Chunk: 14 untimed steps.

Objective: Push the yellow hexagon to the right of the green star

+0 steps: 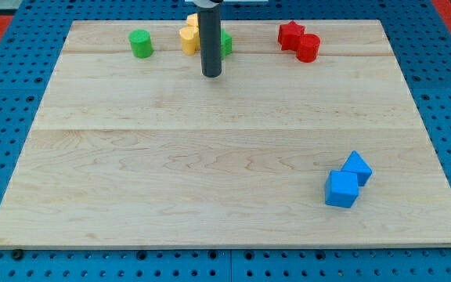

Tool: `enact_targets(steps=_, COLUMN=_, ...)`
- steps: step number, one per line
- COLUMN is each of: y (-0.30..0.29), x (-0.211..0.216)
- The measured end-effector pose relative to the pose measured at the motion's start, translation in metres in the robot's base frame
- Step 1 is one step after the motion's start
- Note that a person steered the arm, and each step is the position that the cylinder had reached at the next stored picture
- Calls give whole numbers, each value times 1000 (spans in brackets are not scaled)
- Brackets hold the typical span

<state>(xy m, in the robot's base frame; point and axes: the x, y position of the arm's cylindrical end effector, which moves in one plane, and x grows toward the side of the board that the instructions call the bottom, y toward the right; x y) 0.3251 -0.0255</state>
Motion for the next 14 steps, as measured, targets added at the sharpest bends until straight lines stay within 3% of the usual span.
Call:
enact_targets(steps=2, y=8, x=0)
enact_targets(steps=5, y=139, x=13)
enact_targets(steps=6, y=113, x=48)
enact_targets(steps=8, y=-83, x=23)
enact_targets(steps=10, y=-79, x=-47)
enact_targets(steps=11, y=-122, x=-68)
enact_targets(steps=14, y=-76, x=-119)
